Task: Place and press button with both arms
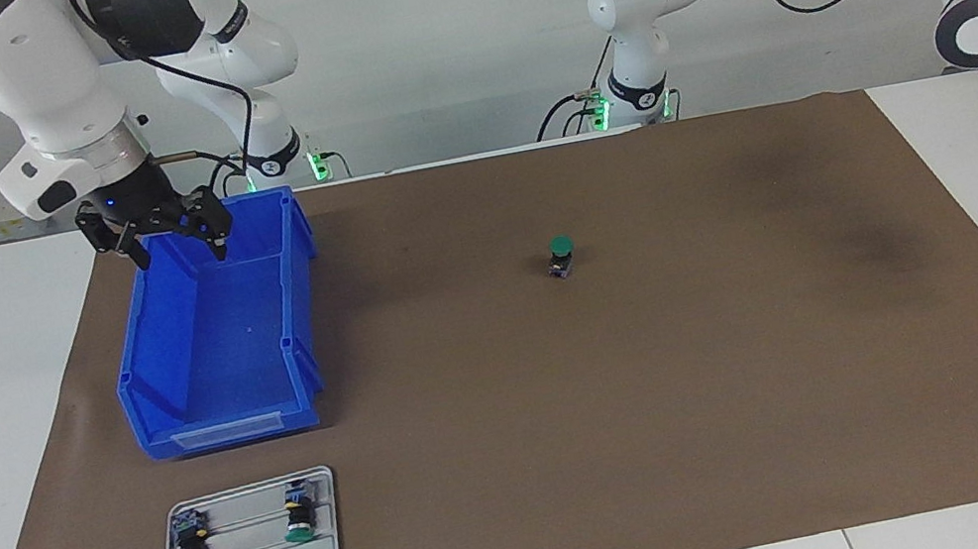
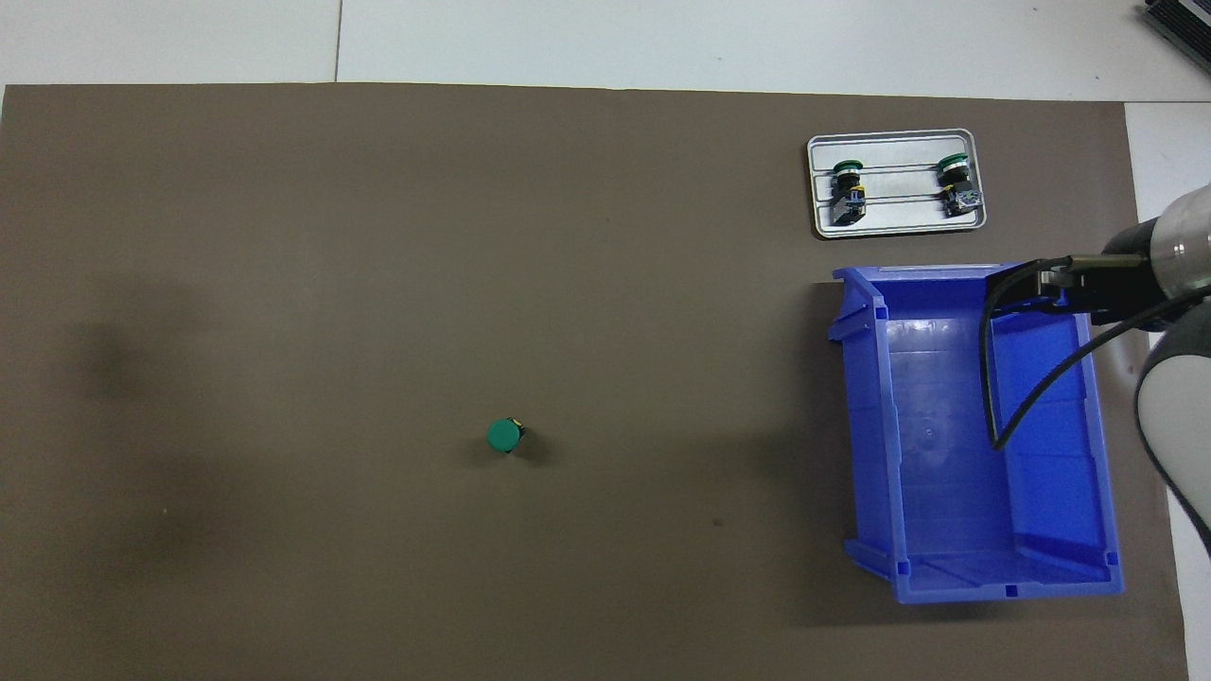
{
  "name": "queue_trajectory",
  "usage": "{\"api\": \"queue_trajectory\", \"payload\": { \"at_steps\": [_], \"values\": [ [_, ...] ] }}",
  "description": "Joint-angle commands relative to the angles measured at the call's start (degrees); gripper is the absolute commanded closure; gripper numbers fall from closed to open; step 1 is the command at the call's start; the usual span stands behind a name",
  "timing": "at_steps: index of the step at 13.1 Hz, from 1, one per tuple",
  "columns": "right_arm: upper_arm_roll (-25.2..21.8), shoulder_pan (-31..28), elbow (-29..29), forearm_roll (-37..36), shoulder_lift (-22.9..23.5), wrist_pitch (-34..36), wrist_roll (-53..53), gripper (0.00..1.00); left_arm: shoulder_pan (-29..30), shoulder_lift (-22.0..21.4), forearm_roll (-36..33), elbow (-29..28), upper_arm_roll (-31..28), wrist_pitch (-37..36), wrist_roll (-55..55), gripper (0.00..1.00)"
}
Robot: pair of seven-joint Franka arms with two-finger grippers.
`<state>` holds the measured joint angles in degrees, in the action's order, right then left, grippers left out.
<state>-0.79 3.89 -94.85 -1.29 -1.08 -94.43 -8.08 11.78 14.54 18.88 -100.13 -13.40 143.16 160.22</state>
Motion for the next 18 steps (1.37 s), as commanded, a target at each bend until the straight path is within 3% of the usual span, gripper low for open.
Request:
{"api": "queue_trajectory", "payload": {
  "at_steps": [1,5,10,18],
  "values": [
    [-0.1,-0.1,-0.4,0.3,-0.5,0.6,0.7,0.00,-0.1,2.3,-3.8,6.2,-0.7,-5.6,13.1,0.00],
    [-0.1,-0.1,-0.4,0.3,-0.5,0.6,0.7,0.00,-1.2,2.3,-11.4,11.8,-0.6,-13.9,8.4,0.00],
    [-0.1,-0.1,-0.4,0.3,-0.5,0.6,0.7,0.00,-7.7,1.7,-19.9,17.7,-0.7,-24.5,-4.5,0.00],
    [-0.1,-0.2,-0.4,0.3,-0.5,0.6,0.7,0.00,-15.5,-1.9,-20.7,17.6,0.0,-35.1,-49.9,0.00]
  ]
}}
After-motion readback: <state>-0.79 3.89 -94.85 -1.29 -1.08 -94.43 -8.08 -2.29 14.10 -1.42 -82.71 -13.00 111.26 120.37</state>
